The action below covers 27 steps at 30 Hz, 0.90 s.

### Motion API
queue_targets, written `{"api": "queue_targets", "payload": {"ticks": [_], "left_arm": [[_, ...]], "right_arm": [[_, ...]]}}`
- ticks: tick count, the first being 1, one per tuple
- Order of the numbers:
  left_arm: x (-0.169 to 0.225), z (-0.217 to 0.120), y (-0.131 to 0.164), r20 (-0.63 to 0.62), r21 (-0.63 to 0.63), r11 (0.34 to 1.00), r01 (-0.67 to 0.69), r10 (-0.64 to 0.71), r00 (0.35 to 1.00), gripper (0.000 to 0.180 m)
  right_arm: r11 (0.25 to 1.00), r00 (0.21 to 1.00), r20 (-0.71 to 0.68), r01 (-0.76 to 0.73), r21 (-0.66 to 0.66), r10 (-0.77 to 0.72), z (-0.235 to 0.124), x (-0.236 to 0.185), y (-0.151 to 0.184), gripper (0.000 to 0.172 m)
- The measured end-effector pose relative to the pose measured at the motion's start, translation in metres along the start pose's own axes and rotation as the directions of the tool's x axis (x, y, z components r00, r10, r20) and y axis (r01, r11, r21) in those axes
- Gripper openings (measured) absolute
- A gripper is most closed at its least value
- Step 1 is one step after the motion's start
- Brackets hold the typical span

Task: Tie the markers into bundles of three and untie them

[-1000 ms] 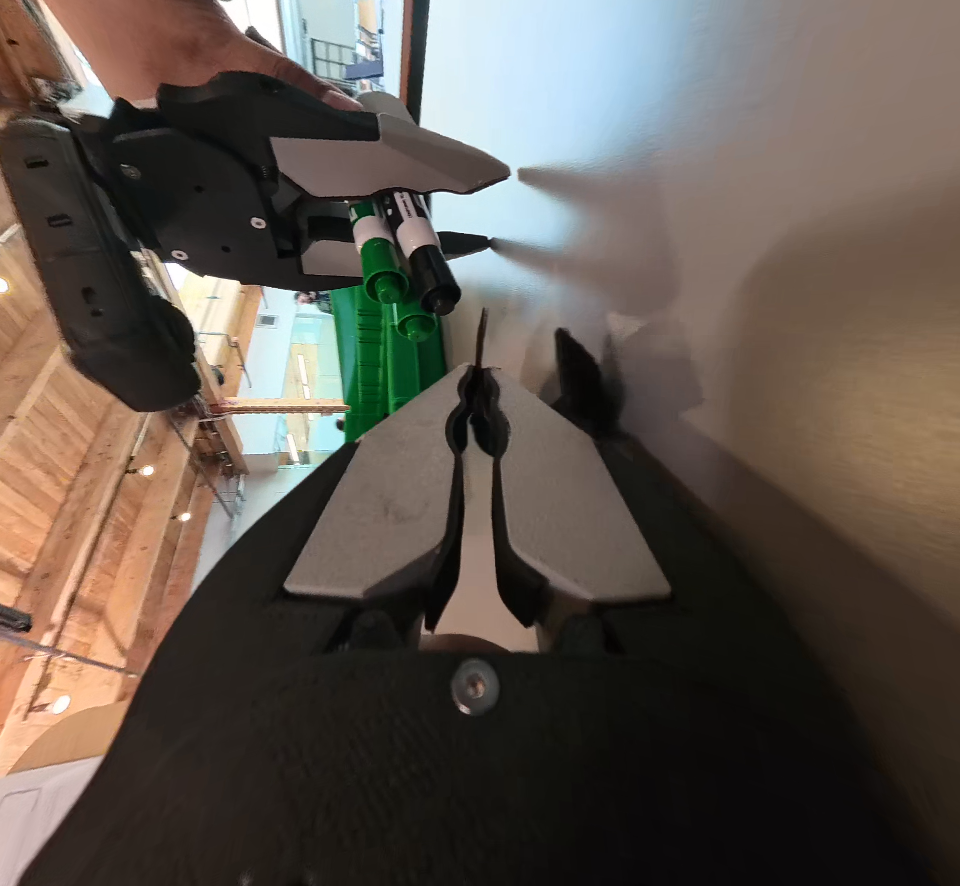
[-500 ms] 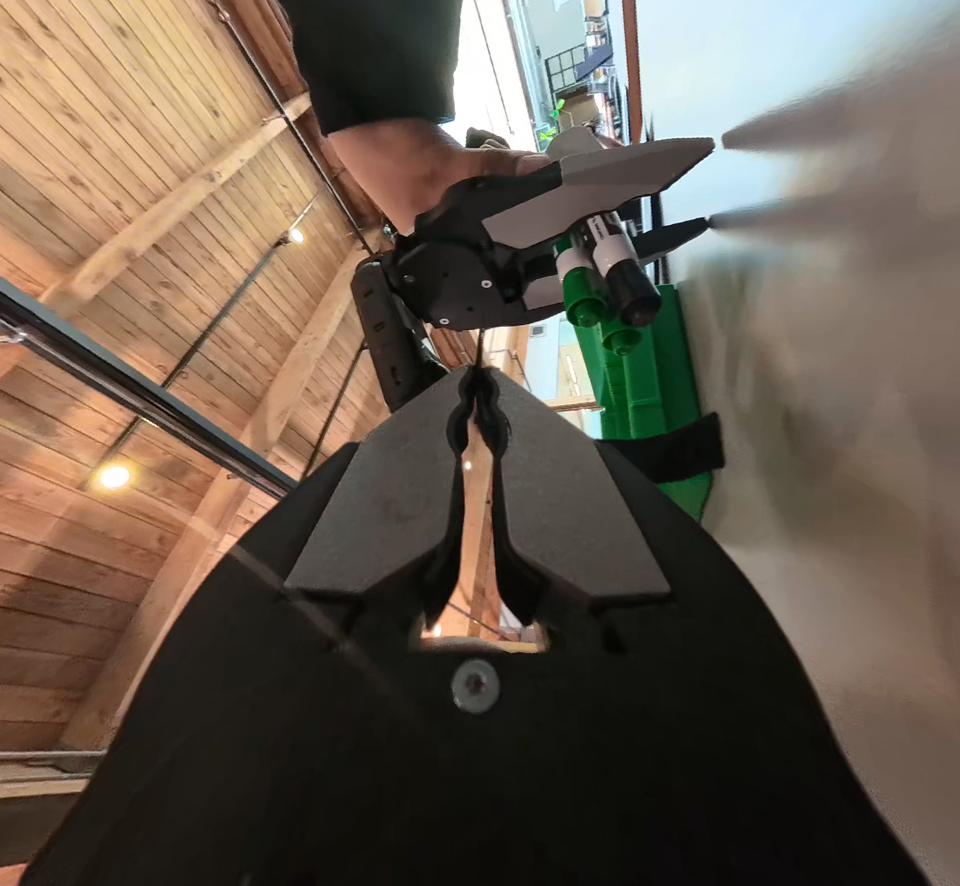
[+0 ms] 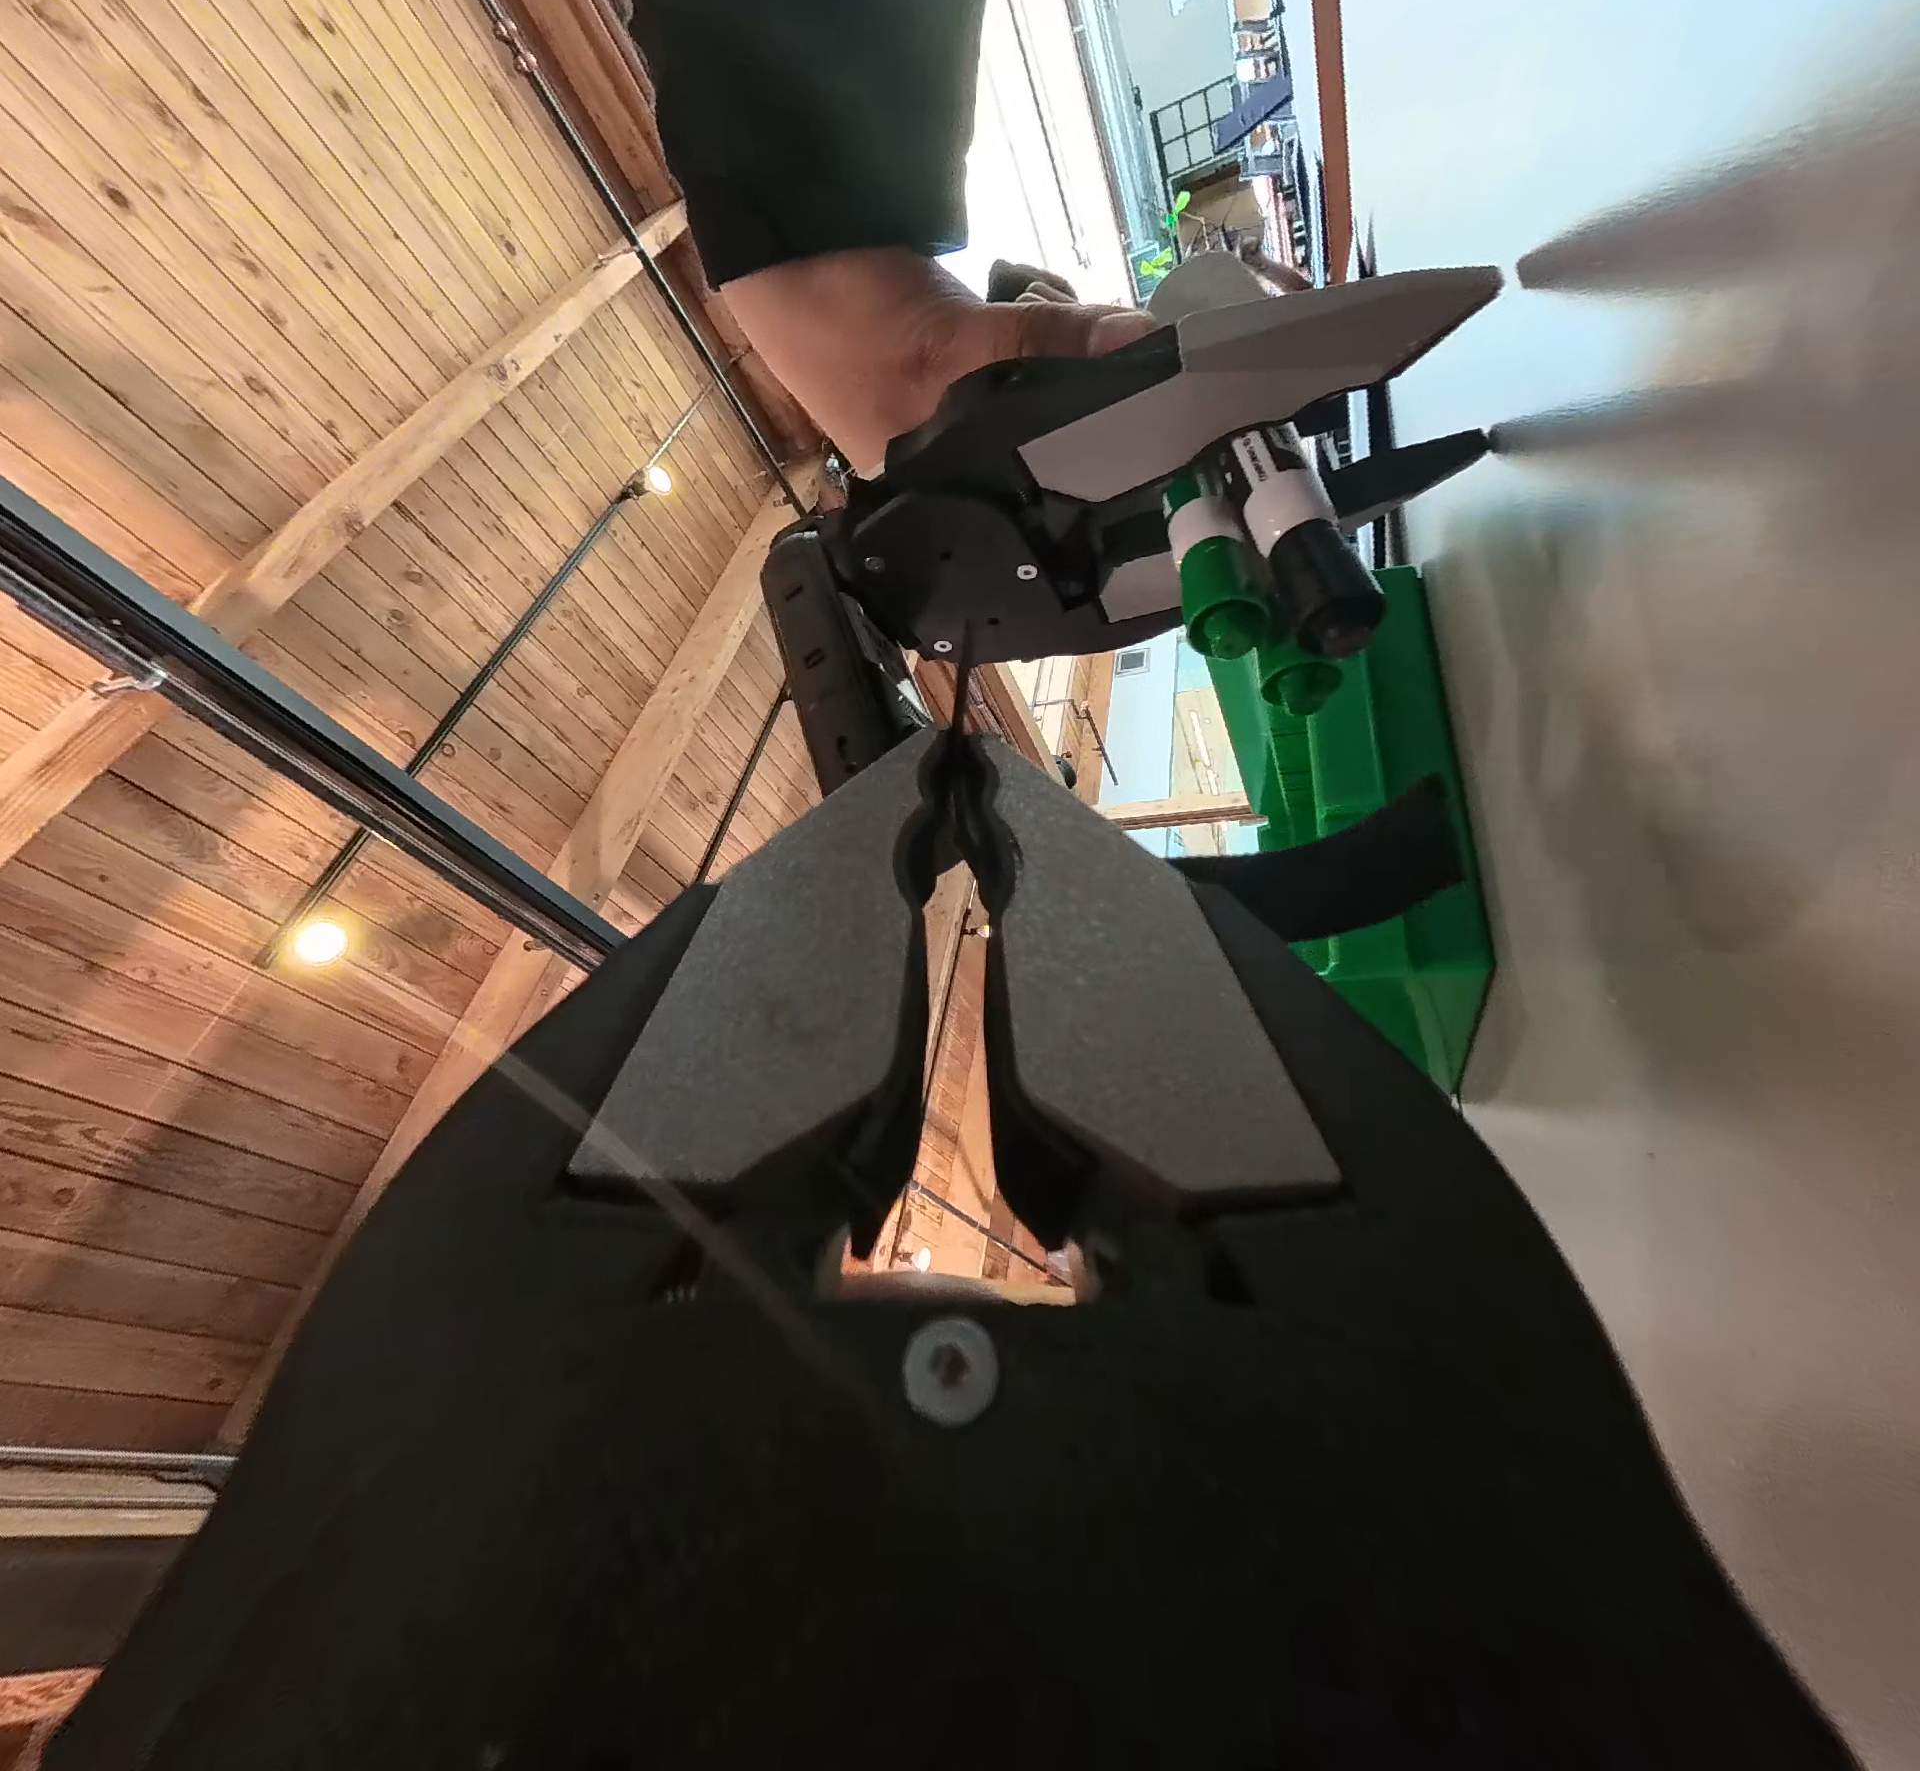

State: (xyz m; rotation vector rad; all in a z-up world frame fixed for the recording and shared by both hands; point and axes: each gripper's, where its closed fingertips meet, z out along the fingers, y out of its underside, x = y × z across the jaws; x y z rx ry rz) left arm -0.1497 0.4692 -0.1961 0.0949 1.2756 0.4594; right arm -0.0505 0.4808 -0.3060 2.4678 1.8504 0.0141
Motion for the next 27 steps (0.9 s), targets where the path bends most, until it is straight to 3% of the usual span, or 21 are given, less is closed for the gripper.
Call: {"api": "queue_targets", "payload": {"ticks": [21,25,27], "left_arm": [[0.009,0.001,0.005,-0.045,-0.018,0.998,0.055,-0.056,0.997,0.0],[0.004,0.003,0.021,-0.047,-0.076,0.971,0.228,-0.232,0.972,0.0],[0.003,0.005,0.031,-0.064,-0.123,0.917,0.379,-0.389,0.919,0.0]], "right_arm": [[1.0,1.0,-0.001,-0.001,-0.011,0.001,0.0,0.0,0.0,0.037],[1.0,1.0,-0.001,-0.002,-0.011,0.002,0.0,0.0,0.0,0.037],[1.0,1.0,0.0,-0.003,-0.01,0.003,0.0,0.0,0.0,0.037]]}}
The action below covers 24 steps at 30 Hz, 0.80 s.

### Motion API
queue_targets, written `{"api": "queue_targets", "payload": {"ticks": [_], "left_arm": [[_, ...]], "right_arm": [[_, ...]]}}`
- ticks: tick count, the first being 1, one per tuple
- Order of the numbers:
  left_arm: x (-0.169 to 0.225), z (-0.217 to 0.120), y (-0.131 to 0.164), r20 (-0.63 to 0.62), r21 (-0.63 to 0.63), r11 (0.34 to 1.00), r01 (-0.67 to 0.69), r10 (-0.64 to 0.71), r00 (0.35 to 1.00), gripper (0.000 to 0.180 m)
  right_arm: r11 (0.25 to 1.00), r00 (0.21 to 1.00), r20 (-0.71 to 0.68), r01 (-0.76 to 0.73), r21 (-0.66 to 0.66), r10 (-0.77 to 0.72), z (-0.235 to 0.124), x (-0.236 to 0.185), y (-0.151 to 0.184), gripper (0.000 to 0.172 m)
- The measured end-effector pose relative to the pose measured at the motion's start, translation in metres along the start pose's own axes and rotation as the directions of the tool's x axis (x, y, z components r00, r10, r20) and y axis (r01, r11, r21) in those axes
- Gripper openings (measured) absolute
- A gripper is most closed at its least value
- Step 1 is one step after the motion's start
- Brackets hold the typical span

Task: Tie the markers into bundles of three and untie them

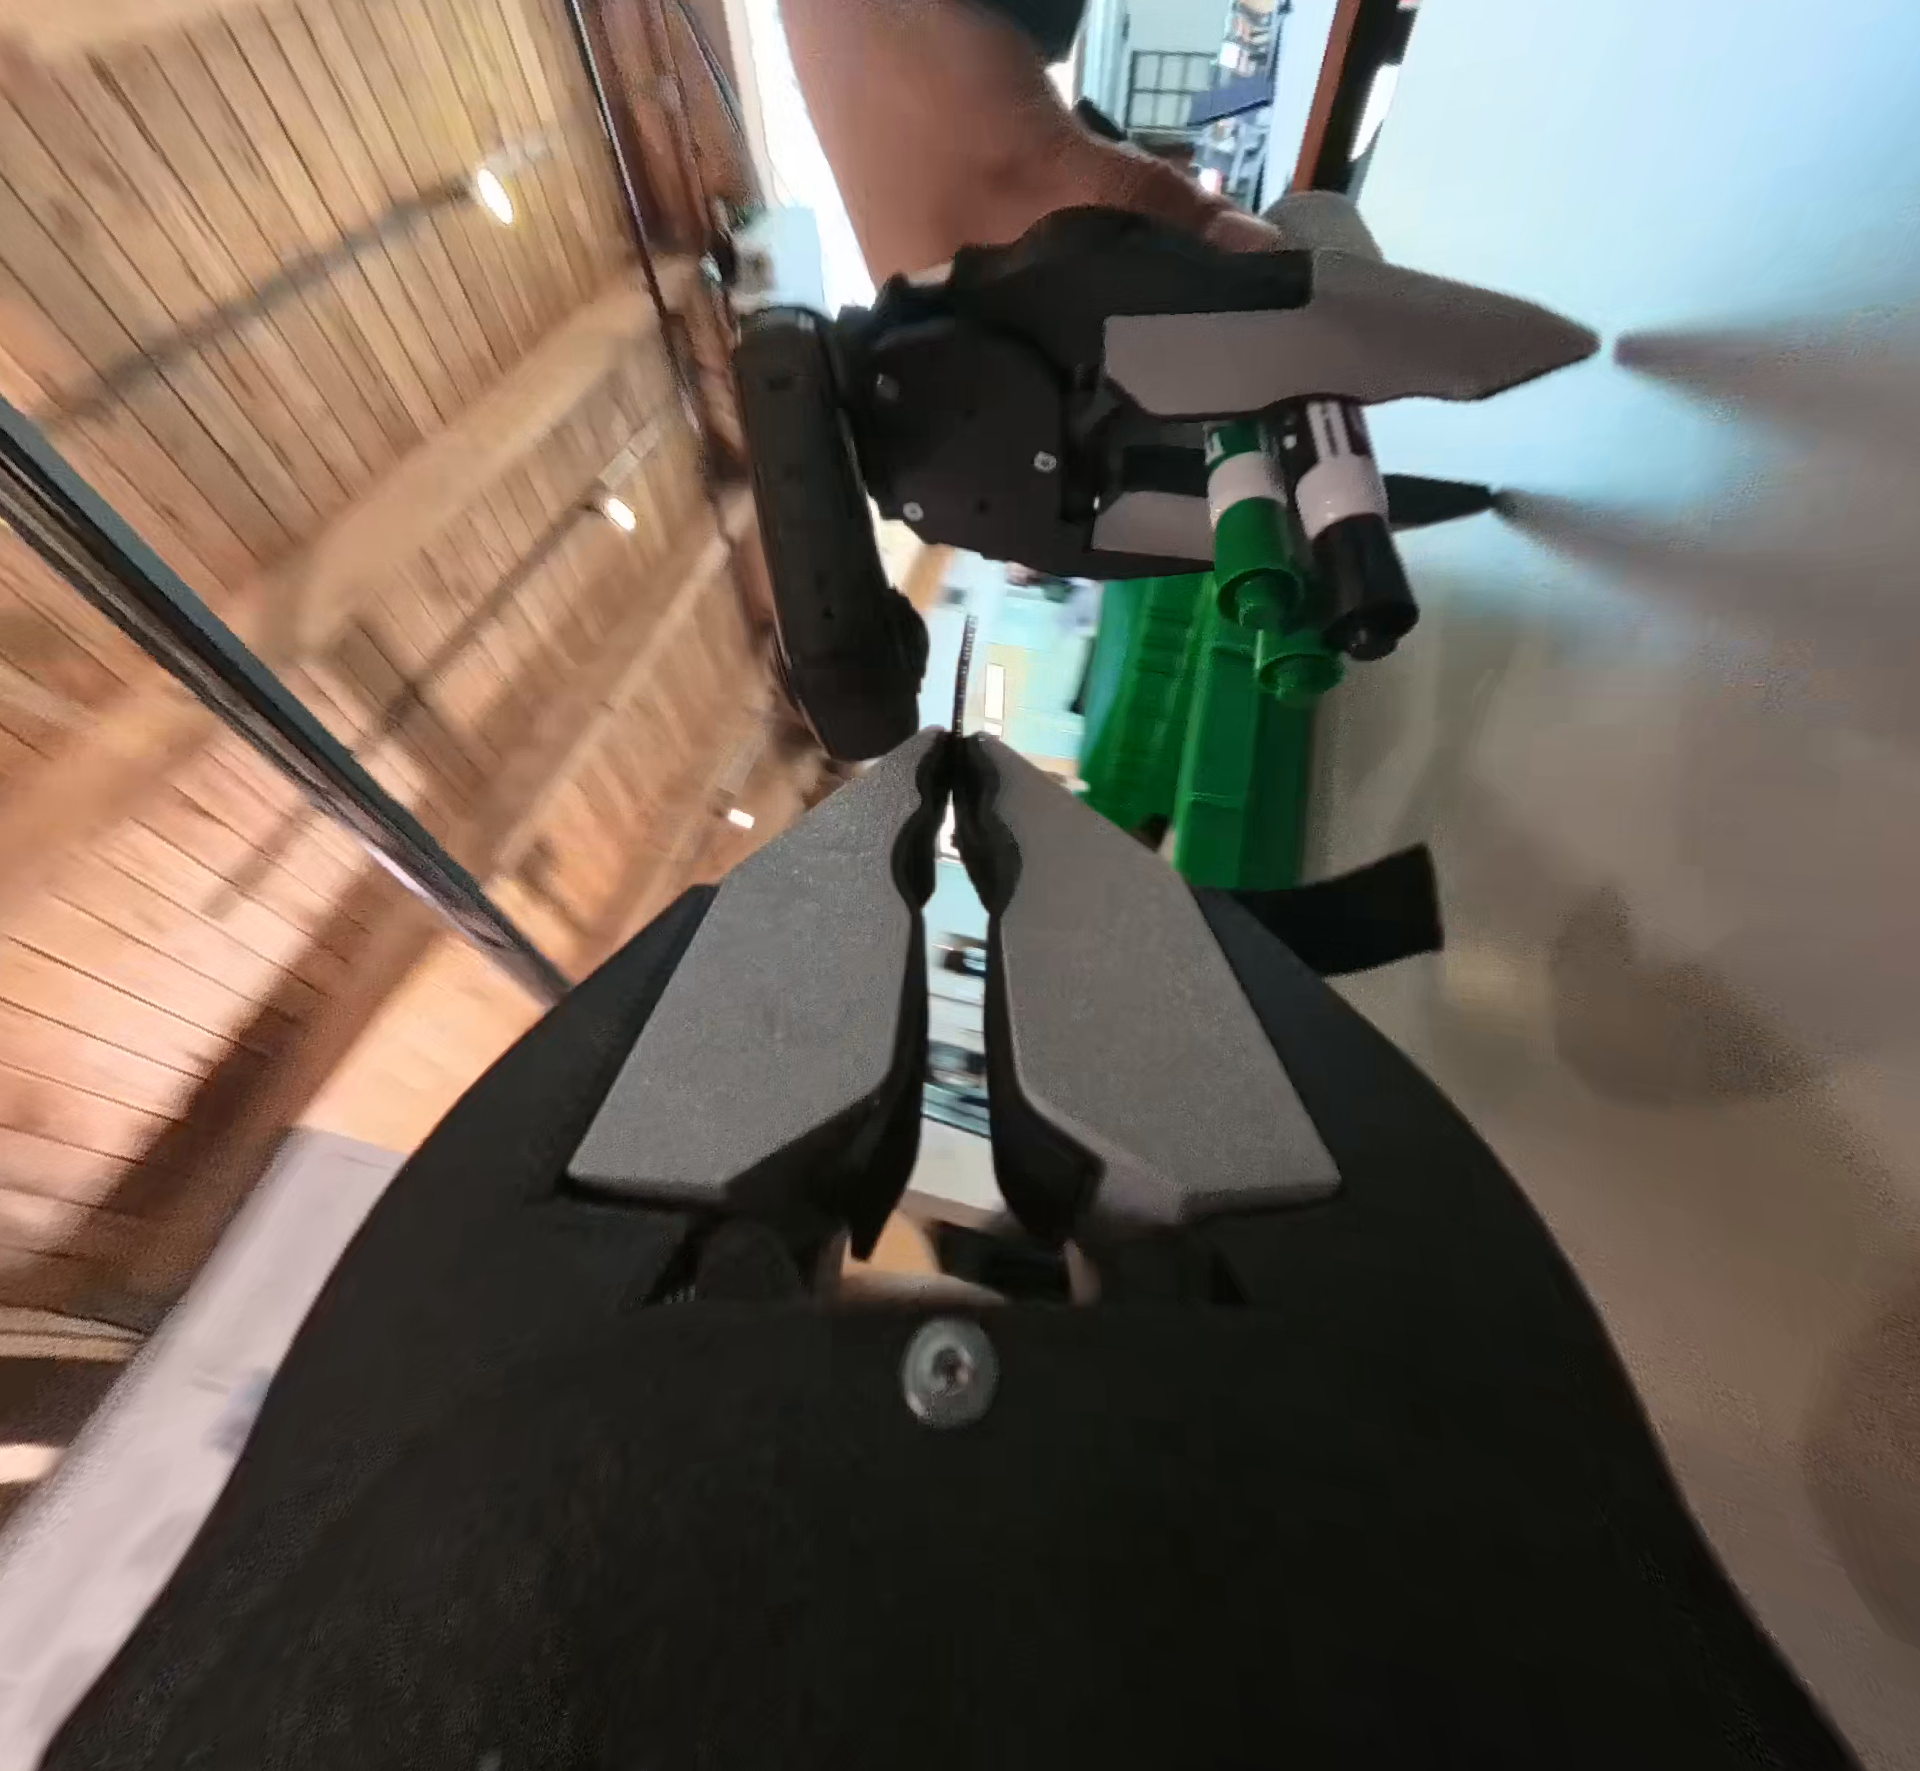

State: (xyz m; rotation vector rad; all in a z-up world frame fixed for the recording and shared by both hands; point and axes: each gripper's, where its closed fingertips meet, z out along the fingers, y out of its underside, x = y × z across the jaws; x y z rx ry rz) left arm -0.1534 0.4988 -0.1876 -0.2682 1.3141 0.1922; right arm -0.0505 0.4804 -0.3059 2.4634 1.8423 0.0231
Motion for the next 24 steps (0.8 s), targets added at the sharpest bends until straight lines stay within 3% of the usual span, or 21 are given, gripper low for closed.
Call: {"api": "queue_targets", "payload": {"ticks": [3,6,10,14,17,20,24], "left_arm": [[0.007,0.005,0.008,-0.099,-0.045,0.975,0.216,-0.219,0.971,0.0],[0.02,0.008,0.017,-0.194,-0.129,0.911,0.392,-0.411,0.891,0.0],[0.033,0.011,0.026,-0.283,-0.295,0.665,0.686,-0.747,0.602,0.0],[0.041,0.008,0.039,-0.278,-0.431,0.397,0.81,-0.913,0.299,0.0],[0.048,0.004,0.048,-0.282,-0.45,0.39,0.804,-0.916,0.287,0.0],[0.048,0.003,0.043,-0.319,-0.443,0.398,0.803,-0.908,0.273,0.027],[0.048,-0.001,0.041,-0.339,-0.454,0.359,0.816,-0.916,0.215,0.039]], "right_arm": [[1.0,1.0,0.004,-0.001,0.0,0.001,0.0,0.0,0.0,0.037],[1.0,1.0,0.004,0.002,-0.001,-0.002,0.0,0.0,0.0,0.037],[1.0,1.0,0.004,0.002,0.003,-0.002,0.0,0.0,0.0,0.037],[1.0,1.0,0.002,0.002,0.008,-0.002,0.0,0.0,0.0,0.036],[1.0,1.0,0.001,0.003,0.01,-0.003,0.0,0.0,0.0,0.037],[1.0,1.0,0.001,0.003,0.012,-0.003,0.0,0.0,0.0,0.036],[1.0,1.0,0.001,0.003,0.013,-0.003,0.0,0.0,0.0,0.036]]}}
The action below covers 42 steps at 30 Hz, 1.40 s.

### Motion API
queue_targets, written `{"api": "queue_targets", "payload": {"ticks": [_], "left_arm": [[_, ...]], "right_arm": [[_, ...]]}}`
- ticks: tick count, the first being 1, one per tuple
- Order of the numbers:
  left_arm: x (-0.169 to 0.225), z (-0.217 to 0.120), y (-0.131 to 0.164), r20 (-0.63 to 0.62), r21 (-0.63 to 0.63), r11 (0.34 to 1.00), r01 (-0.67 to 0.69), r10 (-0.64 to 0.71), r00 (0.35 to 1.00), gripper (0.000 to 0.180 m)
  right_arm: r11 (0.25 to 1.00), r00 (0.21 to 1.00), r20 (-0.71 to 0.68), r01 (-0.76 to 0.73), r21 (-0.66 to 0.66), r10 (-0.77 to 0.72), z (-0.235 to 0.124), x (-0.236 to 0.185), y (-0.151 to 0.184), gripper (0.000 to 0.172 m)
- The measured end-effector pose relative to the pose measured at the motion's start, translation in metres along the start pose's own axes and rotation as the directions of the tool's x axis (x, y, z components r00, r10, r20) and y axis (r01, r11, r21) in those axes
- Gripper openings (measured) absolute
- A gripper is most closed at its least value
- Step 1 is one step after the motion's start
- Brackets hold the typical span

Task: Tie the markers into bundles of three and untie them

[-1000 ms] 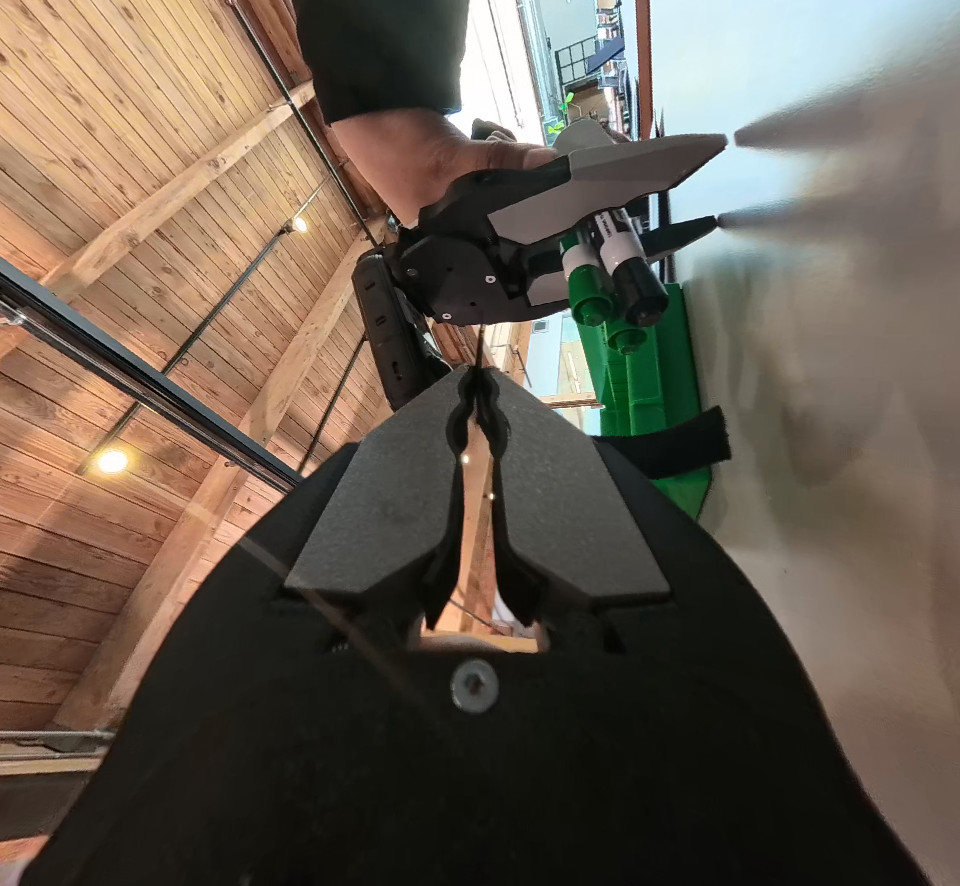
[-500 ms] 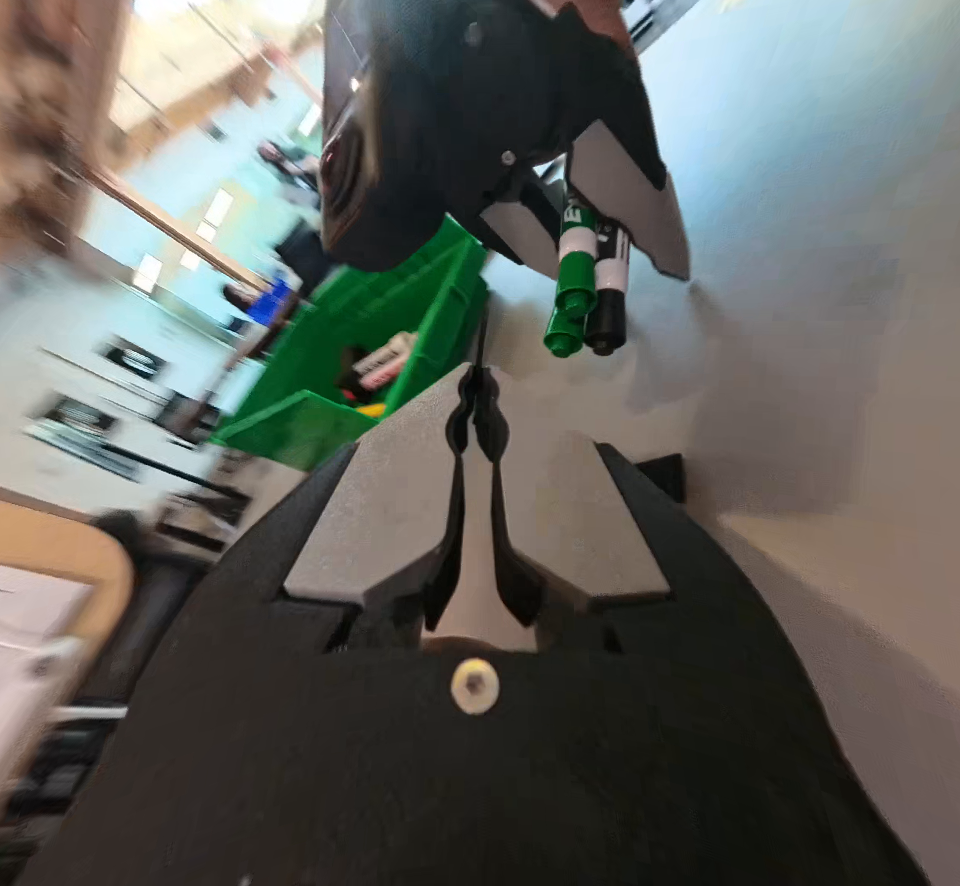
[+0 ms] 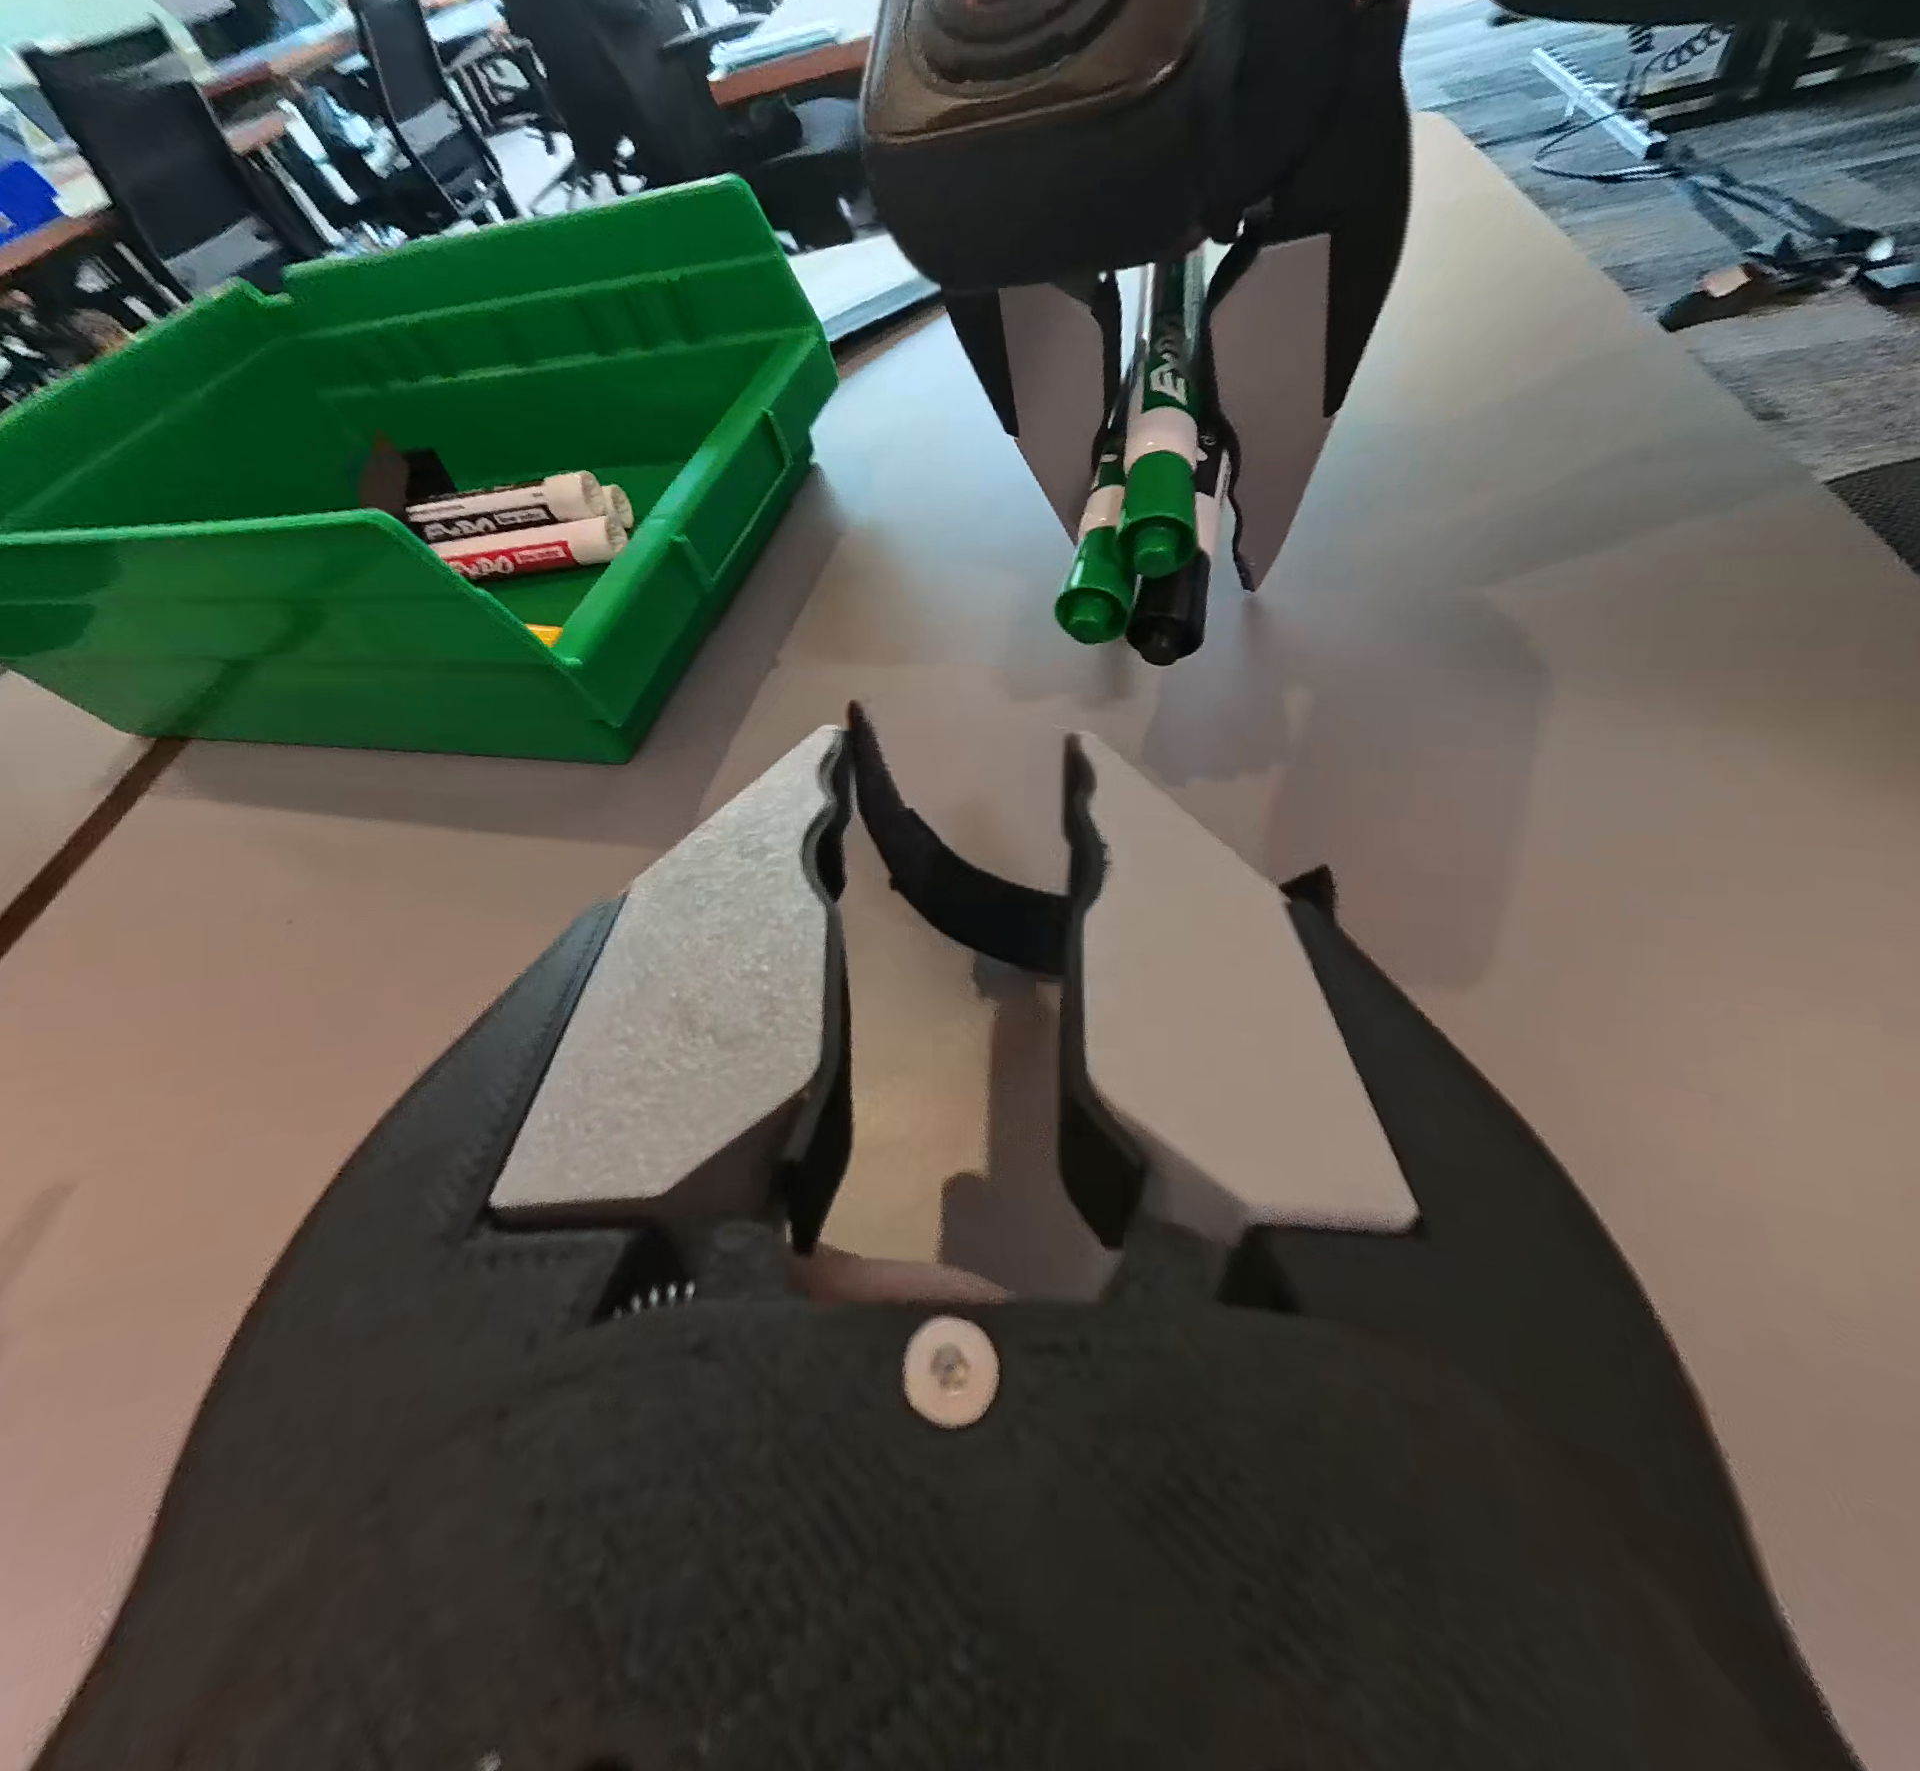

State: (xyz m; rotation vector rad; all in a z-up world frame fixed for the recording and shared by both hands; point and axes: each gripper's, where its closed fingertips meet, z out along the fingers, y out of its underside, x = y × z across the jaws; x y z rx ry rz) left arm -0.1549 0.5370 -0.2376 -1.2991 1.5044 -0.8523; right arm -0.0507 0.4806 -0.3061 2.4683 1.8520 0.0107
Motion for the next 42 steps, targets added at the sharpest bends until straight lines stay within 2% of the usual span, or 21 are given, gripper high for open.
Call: {"api": "queue_targets", "payload": {"ticks": [6,9,10,13,14,17,21,23,28,42], "left_arm": [[0.002,-0.014,0.014,-0.124,-0.06,0.99,0.124,-0.131,0.984,0.087],[0.0,-0.023,0.01,-0.171,-0.023,0.98,0.197,-0.198,0.965,0.096],[0.004,-0.026,0.01,-0.214,-0.03,0.974,0.223,-0.224,0.951,0.101],[0.027,-0.034,0.012,-0.362,-0.082,0.965,0.251,-0.263,0.894,0.101],[0.031,-0.034,0.014,-0.374,-0.096,0.965,0.246,-0.264,0.889,0.101],[0.036,-0.026,0.026,-0.347,-0.177,0.965,0.193,-0.245,0.906,0.101],[0.028,-0.009,0.052,-0.21,-0.338,0.929,0.149,-0.229,0.951,0.103],[0.026,-0.006,0.059,-0.177,-0.371,0.921,0.118,-0.195,0.965,0.101],[0.03,-0.001,0.062,-0.168,-0.385,0.923,0.021,-0.092,0.981,0.099],[0.02,0.013,0.052,-0.083,-0.346,0.938,0.017,-0.049,0.995,0.093]], "right_arm": [[1.0,1.0,-0.003,0.0,0.005,0.0,0.0,0.0,0.0,0.036],[1.0,1.0,-0.003,0.0,0.007,0.0,0.0,0.0,0.0,0.037],[1.0,1.0,-0.003,0.0,0.006,0.0,0.0,0.0,0.0,0.037],[1.0,1.0,-0.003,0.0,0.007,0.0,0.0,0.0,0.0,0.037],[1.0,1.0,-0.002,0.0,0.007,0.0,0.0,0.0,0.0,0.037],[1.0,1.0,-0.002,0.0,0.006,0.0,0.0,0.0,0.0,0.037],[1.0,1.0,-0.006,0.002,0.003,-0.002,0.0,0.0,0.0,0.037],[1.0,1.0,-0.006,-0.001,0.005,0.001,0.0,0.0,0.0,0.037],[1.0,1.0,-0.008,-0.002,0.005,0.003,0.0,0.0,0.0,0.037],[1.0,1.0,-0.01,-0.005,-0.002,0.005,0.0,0.0,0.0,0.037]]}}
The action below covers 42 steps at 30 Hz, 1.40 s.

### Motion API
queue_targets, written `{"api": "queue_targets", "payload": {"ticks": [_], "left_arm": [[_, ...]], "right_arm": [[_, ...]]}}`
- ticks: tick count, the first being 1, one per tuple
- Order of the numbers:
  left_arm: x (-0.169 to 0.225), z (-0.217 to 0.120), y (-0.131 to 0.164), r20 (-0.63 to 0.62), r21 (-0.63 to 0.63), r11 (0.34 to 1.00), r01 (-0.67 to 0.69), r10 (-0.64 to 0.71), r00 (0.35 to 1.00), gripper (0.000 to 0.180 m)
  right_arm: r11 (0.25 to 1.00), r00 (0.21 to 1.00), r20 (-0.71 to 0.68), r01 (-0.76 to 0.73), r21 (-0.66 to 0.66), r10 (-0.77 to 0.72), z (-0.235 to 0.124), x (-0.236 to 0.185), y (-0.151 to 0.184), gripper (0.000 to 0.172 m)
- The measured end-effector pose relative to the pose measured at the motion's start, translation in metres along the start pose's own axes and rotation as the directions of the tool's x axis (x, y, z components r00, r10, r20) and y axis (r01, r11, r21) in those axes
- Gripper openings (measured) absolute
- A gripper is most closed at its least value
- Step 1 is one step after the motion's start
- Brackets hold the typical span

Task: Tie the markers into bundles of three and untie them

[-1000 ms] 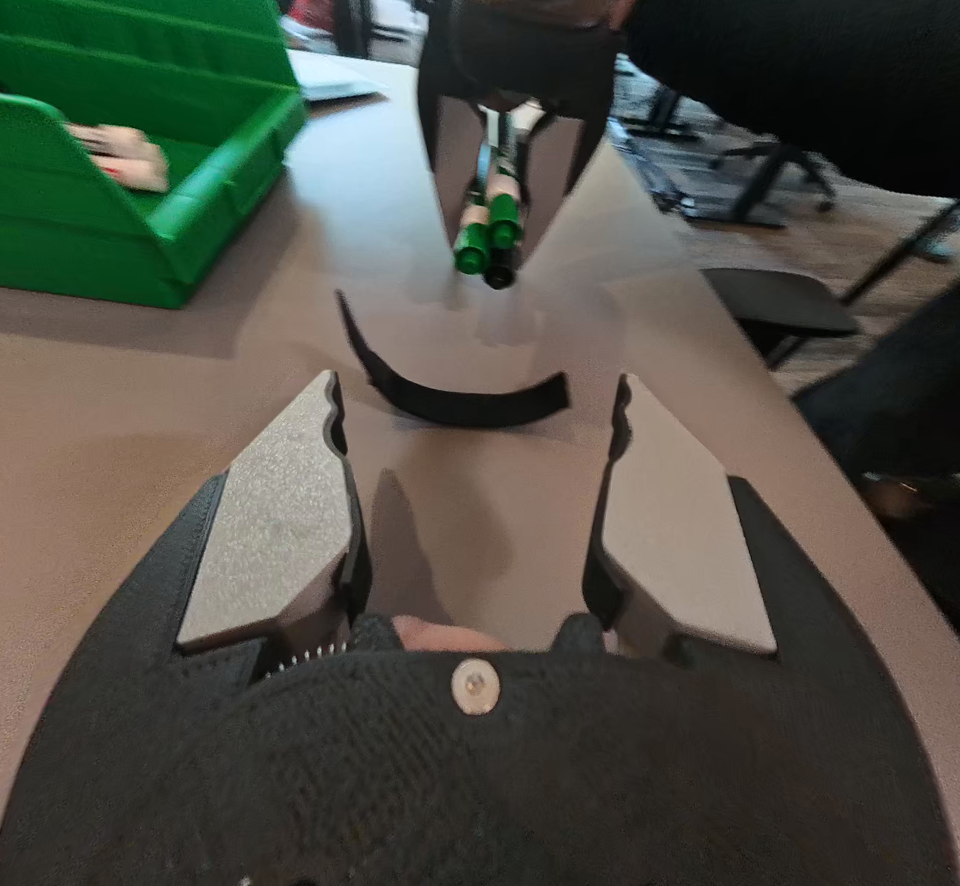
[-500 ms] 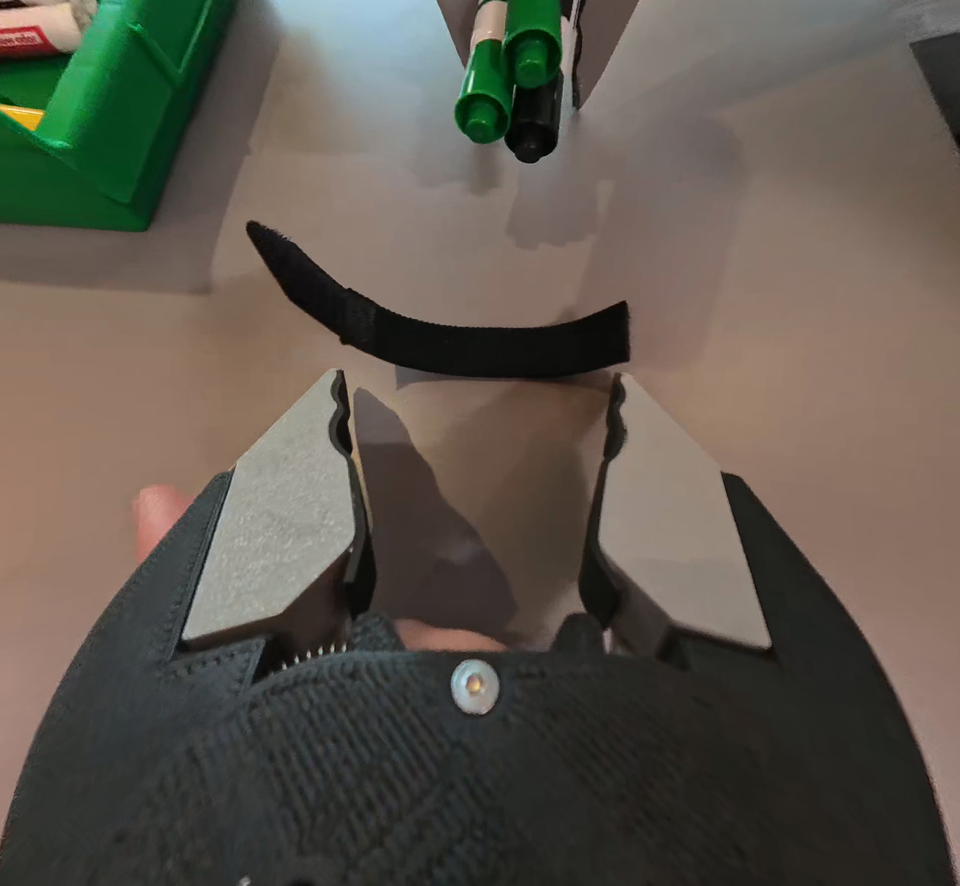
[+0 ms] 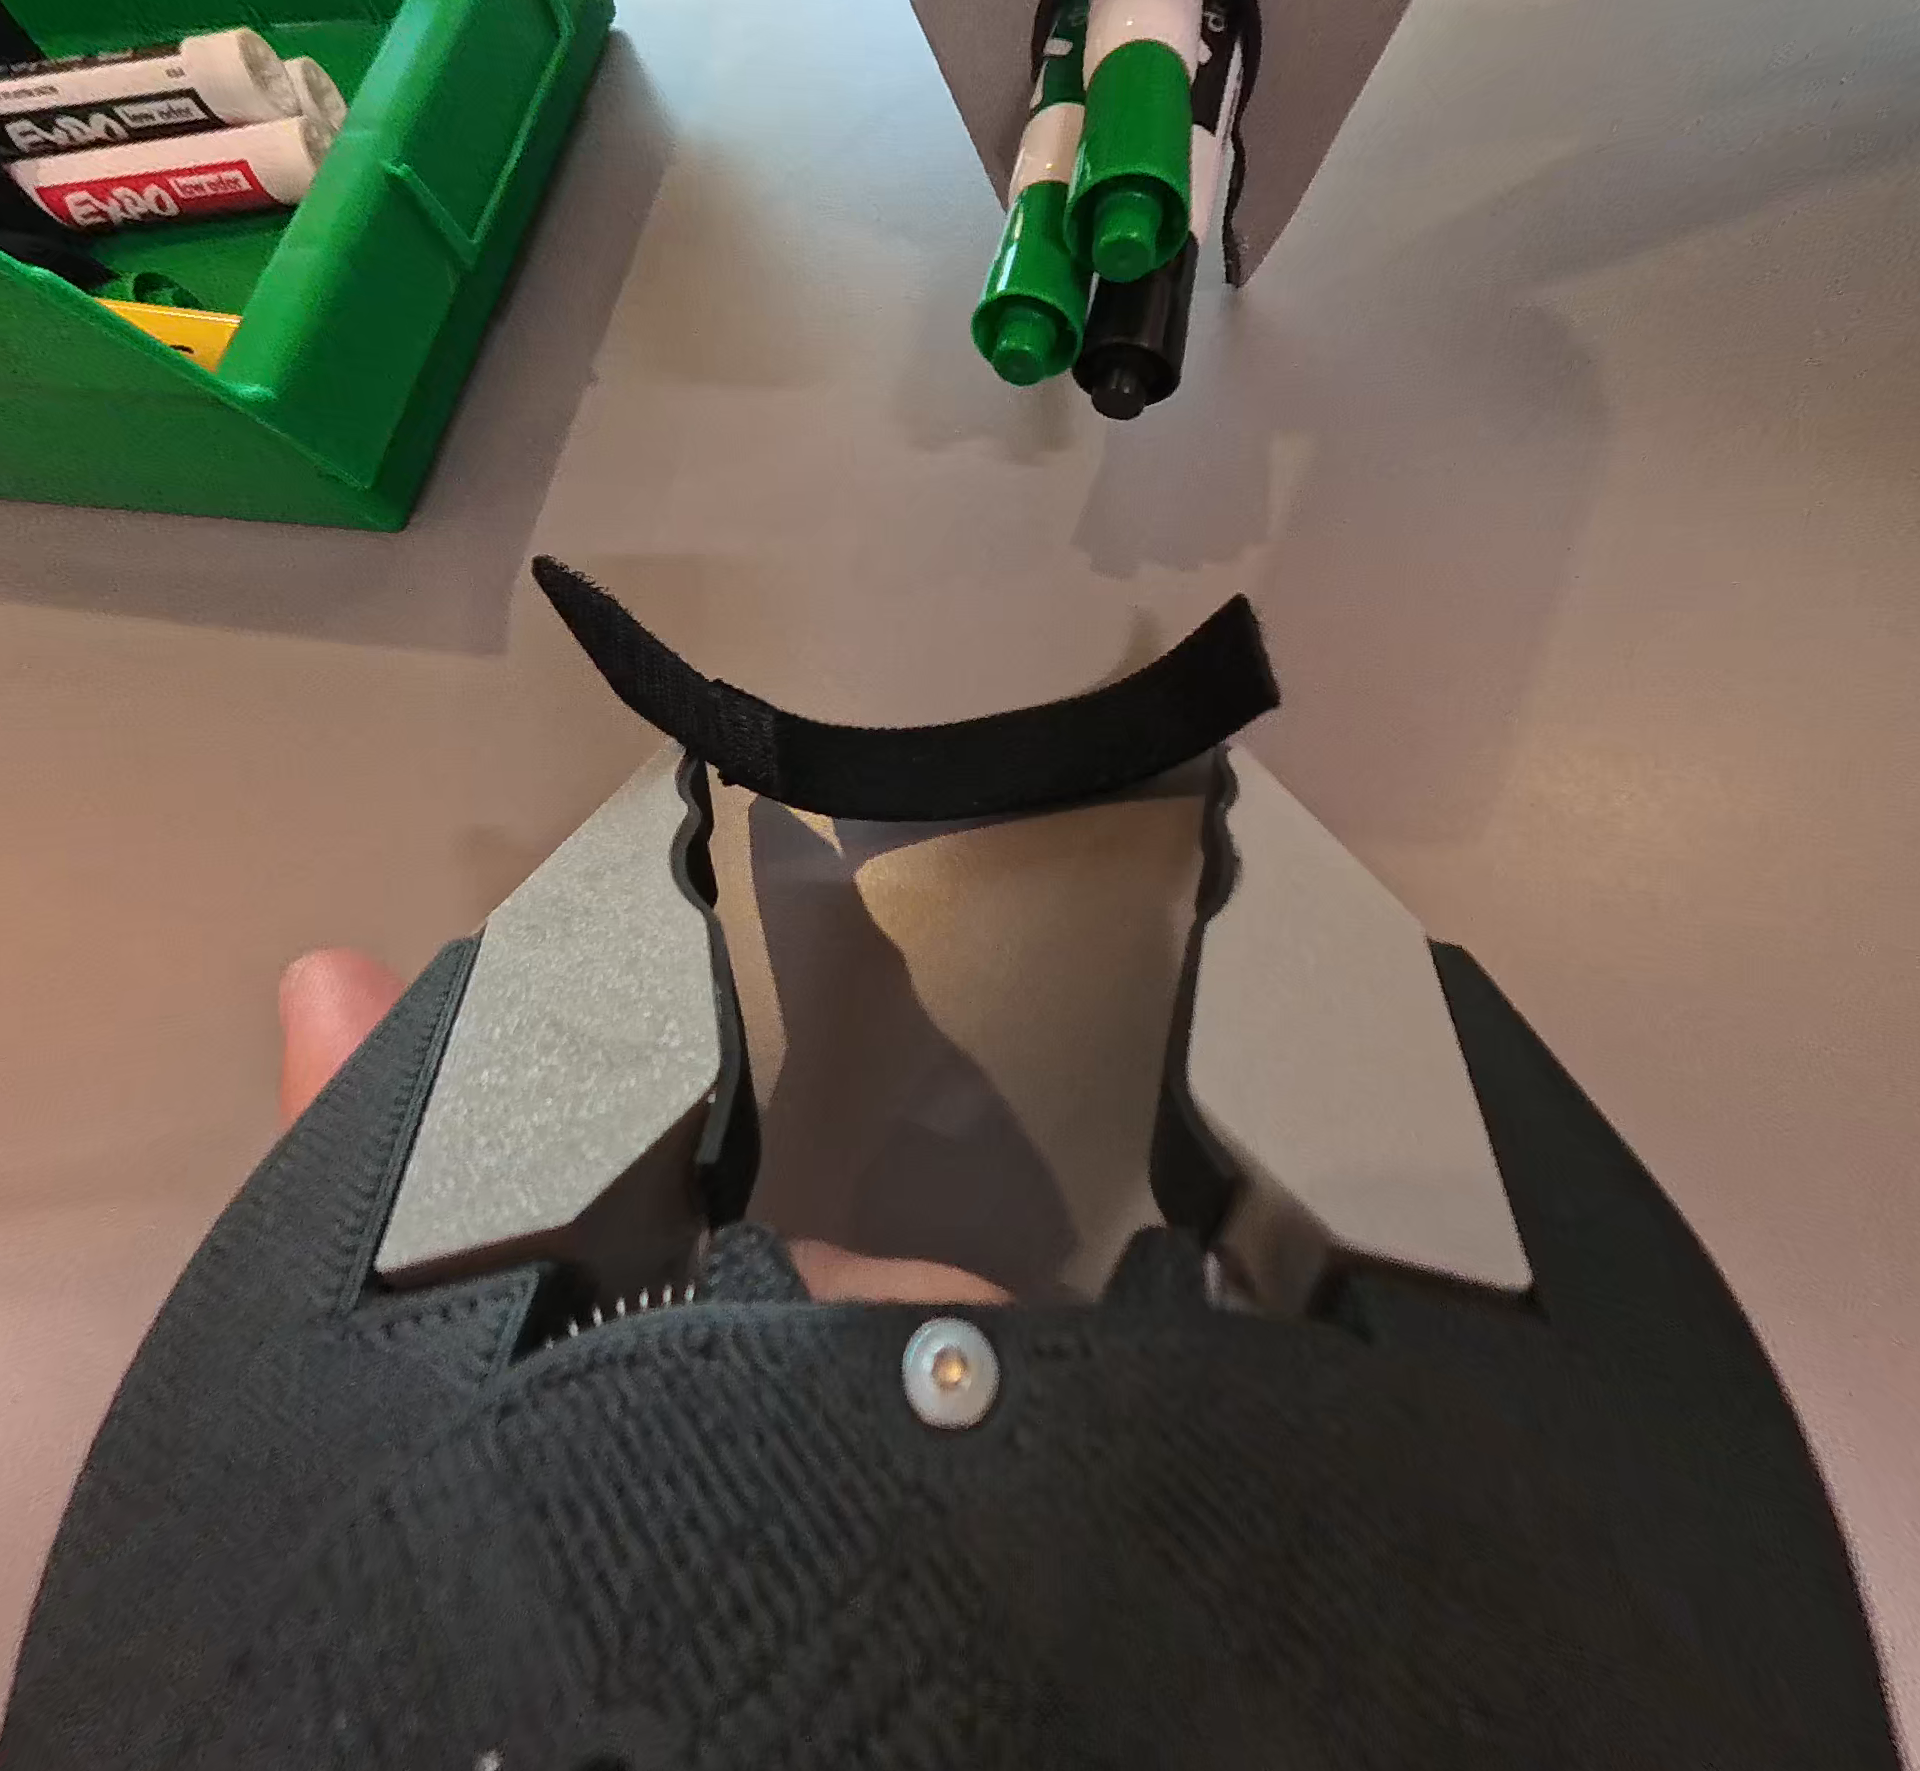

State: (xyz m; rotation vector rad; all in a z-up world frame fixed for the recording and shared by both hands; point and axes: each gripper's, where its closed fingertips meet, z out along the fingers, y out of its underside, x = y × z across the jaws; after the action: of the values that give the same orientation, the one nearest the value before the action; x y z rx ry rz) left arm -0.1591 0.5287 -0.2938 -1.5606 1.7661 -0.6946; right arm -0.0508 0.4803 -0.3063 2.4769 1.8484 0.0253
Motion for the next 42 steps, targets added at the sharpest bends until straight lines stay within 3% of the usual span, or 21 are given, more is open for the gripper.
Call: {"api": "queue_targets", "payload": {"ticks": [5,11,31,42], "left_arm": [[-0.002,-0.001,-0.003,0.005,0.019,1.0,0.016,-0.016,1.0,0.09],[-0.006,-0.001,-0.009,0.019,0.052,0.998,0.024,-0.025,1.0,0.074],[-0.017,0.018,-0.015,0.175,-0.013,0.99,-0.142,0.142,0.974,0.052],[-0.018,0.032,-0.02,0.029,-0.017,0.996,-0.083,0.083,0.996,0.04]], "right_arm": [[1.0,1.0,0.001,-0.001,0.006,0.001,0.0,0.0,0.0,0.036],[1.0,1.0,0.002,-0.001,0.007,0.001,0.0,0.0,0.0,0.036],[1.0,1.0,-0.002,0.006,0.005,-0.006,0.0,0.0,0.0,0.036],[1.0,1.0,0.019,0.001,0.021,-0.001,-0.001,0.0,0.0,0.037]]}}
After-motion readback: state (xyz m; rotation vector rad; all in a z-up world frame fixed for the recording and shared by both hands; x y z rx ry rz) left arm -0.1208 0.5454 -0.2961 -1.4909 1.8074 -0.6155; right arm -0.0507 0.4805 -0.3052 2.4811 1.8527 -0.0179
